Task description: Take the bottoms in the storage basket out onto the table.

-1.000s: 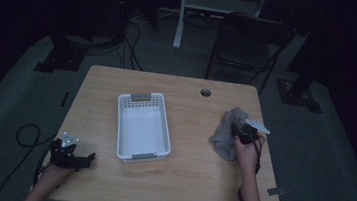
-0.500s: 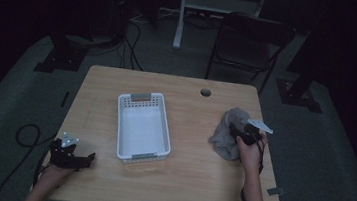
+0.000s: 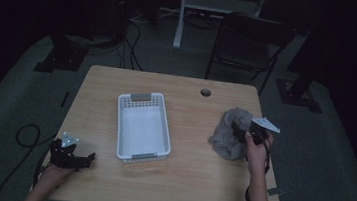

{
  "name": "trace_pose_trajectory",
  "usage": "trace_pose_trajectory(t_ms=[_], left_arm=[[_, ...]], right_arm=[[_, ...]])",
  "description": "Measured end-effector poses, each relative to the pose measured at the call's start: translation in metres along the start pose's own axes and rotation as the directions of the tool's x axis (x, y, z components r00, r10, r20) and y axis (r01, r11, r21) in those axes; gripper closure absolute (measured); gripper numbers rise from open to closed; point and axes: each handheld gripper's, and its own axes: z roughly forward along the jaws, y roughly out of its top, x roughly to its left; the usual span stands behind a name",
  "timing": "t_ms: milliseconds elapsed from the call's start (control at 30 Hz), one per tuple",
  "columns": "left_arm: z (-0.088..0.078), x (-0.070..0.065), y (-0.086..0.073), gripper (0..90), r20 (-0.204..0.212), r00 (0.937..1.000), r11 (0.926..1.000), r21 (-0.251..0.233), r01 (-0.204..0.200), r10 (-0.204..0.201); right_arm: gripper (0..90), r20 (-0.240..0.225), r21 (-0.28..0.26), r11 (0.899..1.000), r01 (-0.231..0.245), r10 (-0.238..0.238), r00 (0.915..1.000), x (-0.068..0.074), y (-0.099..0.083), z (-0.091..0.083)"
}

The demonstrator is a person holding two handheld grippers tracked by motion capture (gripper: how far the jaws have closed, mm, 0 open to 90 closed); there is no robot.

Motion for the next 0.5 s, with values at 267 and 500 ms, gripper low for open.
trace_pose_trajectory(t_ms=[267, 500], left_arm=[[-0.001, 0.0, 0.0, 0.4, -0.003, 1.0, 1.0, 0.002, 0.003, -0.003], [-0.001, 0.0, 0.0, 0.4, -0.003, 1.0, 1.0, 0.002, 0.003, -0.003]], right_arm=[[17.3, 0.008, -0.037, 0.999, 0.018, -0.017, 0.9998, -0.002, 0.01, -0.012], [14.5, -0.036, -0.049, 0.994, 0.096, -0.098, 0.9945, 0.006, 0.02, -0.016]])
